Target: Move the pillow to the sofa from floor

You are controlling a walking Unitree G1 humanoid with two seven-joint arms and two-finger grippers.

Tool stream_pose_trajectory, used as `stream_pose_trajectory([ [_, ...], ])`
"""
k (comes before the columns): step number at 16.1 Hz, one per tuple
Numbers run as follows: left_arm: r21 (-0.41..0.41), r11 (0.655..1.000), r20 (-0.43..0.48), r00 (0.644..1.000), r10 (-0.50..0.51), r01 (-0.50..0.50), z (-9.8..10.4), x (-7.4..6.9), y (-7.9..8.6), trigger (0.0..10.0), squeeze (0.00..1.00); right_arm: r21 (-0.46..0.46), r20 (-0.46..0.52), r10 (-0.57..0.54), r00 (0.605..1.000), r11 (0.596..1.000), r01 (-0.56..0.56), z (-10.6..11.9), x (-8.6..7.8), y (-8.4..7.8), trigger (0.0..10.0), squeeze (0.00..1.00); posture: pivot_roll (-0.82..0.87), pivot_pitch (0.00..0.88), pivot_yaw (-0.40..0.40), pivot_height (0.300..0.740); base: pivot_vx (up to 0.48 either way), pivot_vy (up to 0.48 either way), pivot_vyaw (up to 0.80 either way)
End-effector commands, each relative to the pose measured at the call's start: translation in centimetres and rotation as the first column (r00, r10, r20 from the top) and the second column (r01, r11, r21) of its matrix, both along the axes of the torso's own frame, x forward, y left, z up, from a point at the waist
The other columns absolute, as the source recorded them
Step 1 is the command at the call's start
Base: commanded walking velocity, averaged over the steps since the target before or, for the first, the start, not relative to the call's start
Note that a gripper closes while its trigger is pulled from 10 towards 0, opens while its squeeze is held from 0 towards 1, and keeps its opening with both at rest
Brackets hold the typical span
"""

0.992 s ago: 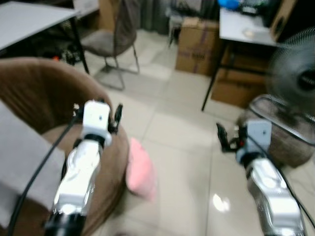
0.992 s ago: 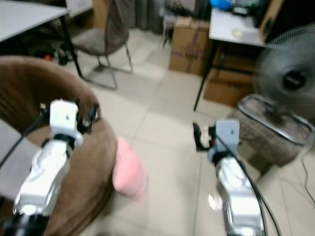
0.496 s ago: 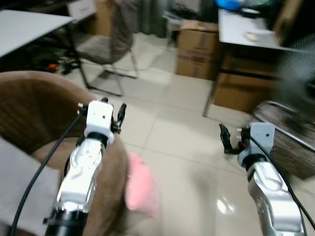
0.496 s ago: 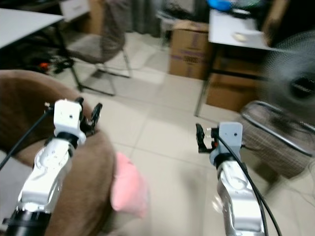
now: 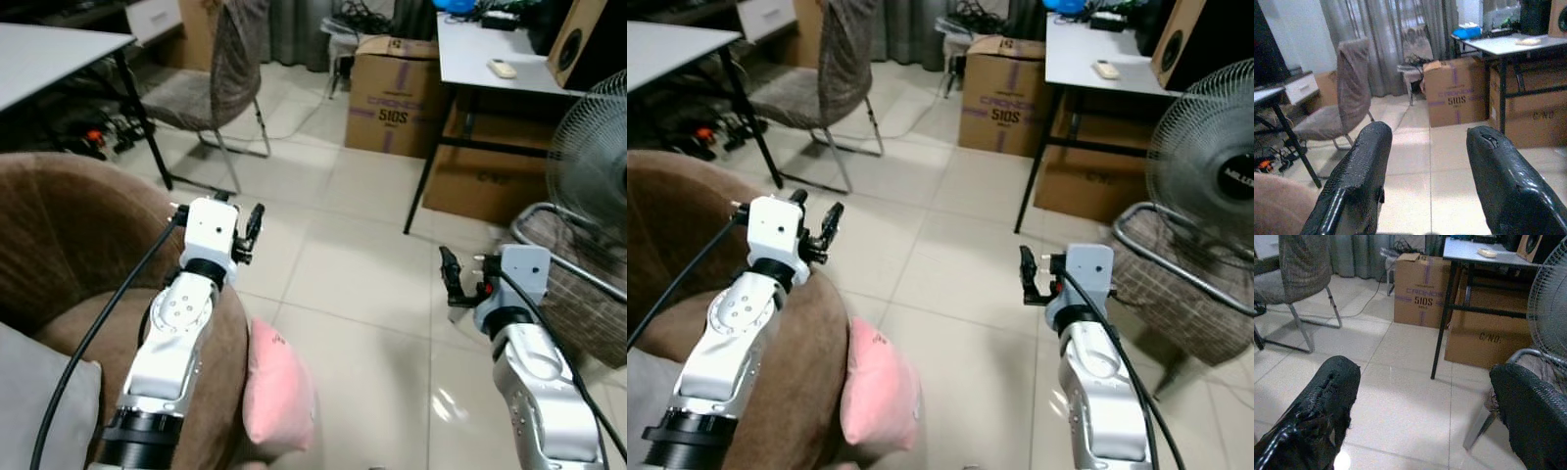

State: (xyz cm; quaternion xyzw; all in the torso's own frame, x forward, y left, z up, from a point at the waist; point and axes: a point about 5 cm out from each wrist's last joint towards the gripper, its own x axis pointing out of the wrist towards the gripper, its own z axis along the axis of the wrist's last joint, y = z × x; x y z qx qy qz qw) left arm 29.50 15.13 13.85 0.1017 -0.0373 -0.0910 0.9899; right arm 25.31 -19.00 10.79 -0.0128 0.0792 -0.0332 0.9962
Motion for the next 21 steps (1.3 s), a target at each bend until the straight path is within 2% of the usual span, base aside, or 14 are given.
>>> stream_pose_trajectory([
  [1, 0.013, 1.0, 0.011, 1.0, 0.01, -0.01, 0.29, 0.08, 0.52, 10.0, 0.0, 0.008, 0.003, 0.007, 1.0, 1.0, -0.007, 0.09, 0.04, 0.26, 10.0, 0.0, 0.01, 0.0, 0.007, 0.74, 0.0, 0.472, -0.77],
  [3, 0.013, 1.0, 0.011, 1.0, 0.009, -0.009, 0.28, 0.08, 0.52, 10.0, 0.0, 0.006, 0.002, 0.007, 1.0, 1.0, -0.007, 0.08, 0.04, 0.26, 10.0, 0.0, 0.01, 0.0, 0.007, 0.74, 0.0, 0.472, -0.77],
  [4, 0.042, 0.999, 0.015, 1.0, 0.013, -0.014, 0.27, 0.14, 0.51, 10.0, 0.0, -0.001, 0.001, 0.004, 1.0, 1.0, -0.004, 0.04, 0.01, 0.26, 10.0, 0.0, 0.01, 0.0, 0.007, 0.74, 0.0, -0.48, -0.51],
  [6, 0.065, 0.997, 0.016, 0.999, 0.03, -0.031, 0.14, 0.26, 0.56, 10.0, 0.0, -0.004, -0.007, 0.008, 1.0, 1.0, -0.008, -0.13, -0.12, 0.37, 10.0, 0.0, 0.01, 0.0, 0.009, 0.74, 0.0, -0.24, 0.0],
  [7, 0.042, 0.999, 0.012, 0.999, 0.034, -0.034, 0.1, 0.27, 0.58, 10.0, 0.0, -0.003, -0.008, 0.01, 1.0, 1.0, -0.01, -0.15, -0.15, 0.4, 10.0, 0.0, 0.01, 0.0, 0.009, 0.74, 0.0, 0.0, 0.0],
  [15, 0.061, 0.998, 0.005, 0.999, 0.032, -0.032, -0.04, 0.31, 0.52, 10.0, 0.0, 0.012, -0.023, 0.032, 0.999, 0.999, -0.032, -0.35, -0.34, 0.61, 10.0, 0.0, 0.01, 0.0, 0.011, 0.74, 0.0, 0.0, 0.0],
  [21, 0.026, 0.999, -0.029, 0.999, 0.036, -0.036, -0.62, 0.14, 0.53, 10.0, 0.0, 0.024, -0.02, 0.037, 0.999, 0.999, -0.036, -0.29, -0.33, 0.35, 10.0, 0.0, 0.01, 0.0, 0.011, 0.681, 0.0, 0.0, 0.0],
])
